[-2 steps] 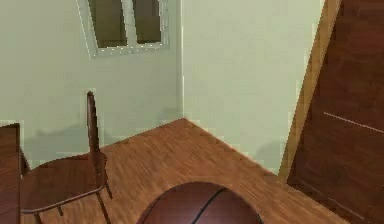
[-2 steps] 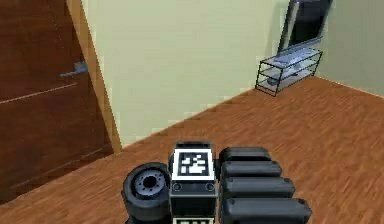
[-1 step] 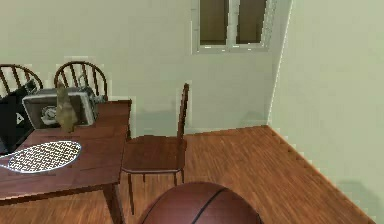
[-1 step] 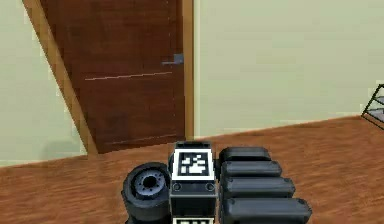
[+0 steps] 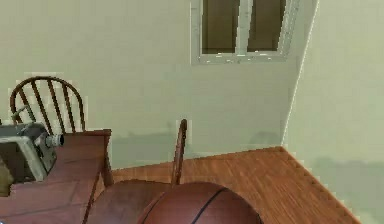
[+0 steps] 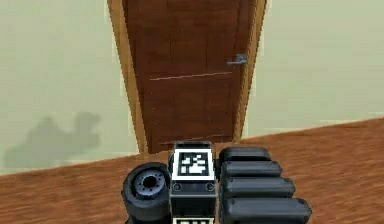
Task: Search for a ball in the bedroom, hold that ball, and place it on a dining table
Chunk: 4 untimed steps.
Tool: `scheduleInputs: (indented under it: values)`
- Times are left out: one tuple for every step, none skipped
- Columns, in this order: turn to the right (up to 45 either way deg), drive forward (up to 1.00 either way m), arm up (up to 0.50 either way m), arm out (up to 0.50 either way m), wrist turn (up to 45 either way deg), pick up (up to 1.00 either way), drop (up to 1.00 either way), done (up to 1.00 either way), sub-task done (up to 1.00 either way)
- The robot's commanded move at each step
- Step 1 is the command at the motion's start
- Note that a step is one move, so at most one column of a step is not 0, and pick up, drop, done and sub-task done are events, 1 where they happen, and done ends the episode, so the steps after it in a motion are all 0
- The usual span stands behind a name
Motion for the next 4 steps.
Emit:
scheduleInputs:
  values:
    - [45.0, 0.0, 0.0, 0.0, 0.0, 0.0, 0.0, 0.0, 0.0]
    - [45.0, 0.0, 0.0, 0.0, 0.0, 0.0, 0.0, 0.0, 0.0]
    - [15.0, 0.0, 0.0, 0.0, 0.0, 0.0, 0.0, 0.0, 0.0]
    - [-45.0, 0.0, 0.0, 0.0, 0.0, 0.0, 0.0, 0.0, 0.0]
